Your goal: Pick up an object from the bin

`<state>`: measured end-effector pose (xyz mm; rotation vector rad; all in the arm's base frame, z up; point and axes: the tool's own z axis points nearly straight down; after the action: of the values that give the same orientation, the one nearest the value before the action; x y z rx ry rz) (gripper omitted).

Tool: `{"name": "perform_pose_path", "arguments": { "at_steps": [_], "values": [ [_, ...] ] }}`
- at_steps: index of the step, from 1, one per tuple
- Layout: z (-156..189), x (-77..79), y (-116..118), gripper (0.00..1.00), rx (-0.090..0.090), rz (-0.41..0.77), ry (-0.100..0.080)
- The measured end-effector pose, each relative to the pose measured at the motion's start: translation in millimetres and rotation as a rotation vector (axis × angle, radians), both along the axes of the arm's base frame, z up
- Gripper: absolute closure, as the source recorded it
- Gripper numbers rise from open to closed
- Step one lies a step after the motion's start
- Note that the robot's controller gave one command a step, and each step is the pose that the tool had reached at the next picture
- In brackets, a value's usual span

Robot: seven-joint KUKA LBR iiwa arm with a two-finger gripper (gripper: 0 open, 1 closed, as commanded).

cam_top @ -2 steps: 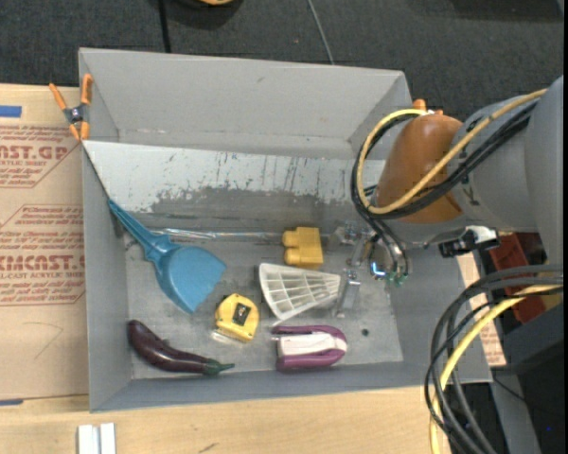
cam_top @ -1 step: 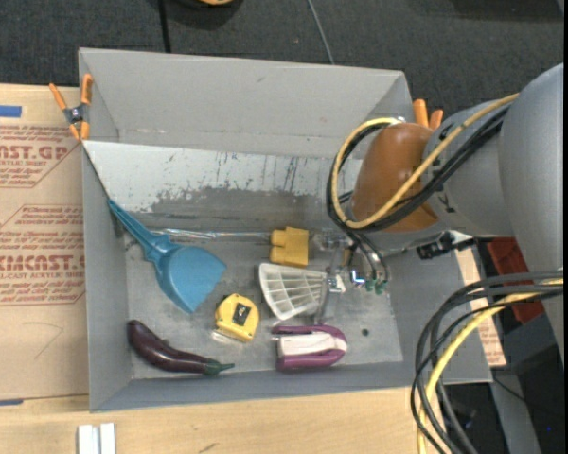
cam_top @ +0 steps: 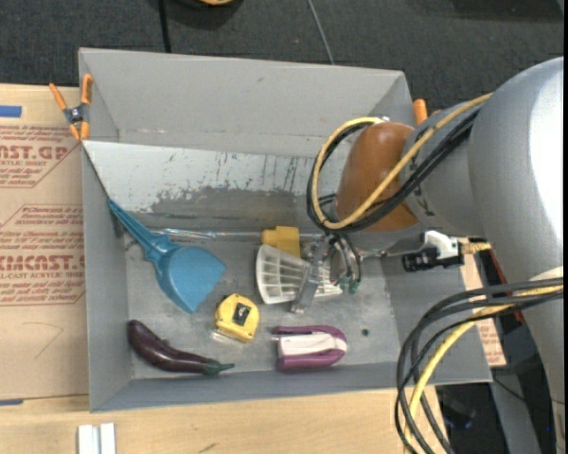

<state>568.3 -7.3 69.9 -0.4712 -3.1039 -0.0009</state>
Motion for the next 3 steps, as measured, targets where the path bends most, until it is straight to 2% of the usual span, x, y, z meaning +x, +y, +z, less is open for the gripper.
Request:
{"name": "perform_pose_path", "arguments": {
  "at_steps": [1, 2, 3],
  "values": [
    [0, -0.1, 0, 1.0, 0.0, 0.0, 0.0],
    [112, 4.4, -1, 1.0, -0.001, -0.002, 0.0],
    [112, 4.3, -1, 1.0, -0.001, -0.002, 0.0]
  ]
}}
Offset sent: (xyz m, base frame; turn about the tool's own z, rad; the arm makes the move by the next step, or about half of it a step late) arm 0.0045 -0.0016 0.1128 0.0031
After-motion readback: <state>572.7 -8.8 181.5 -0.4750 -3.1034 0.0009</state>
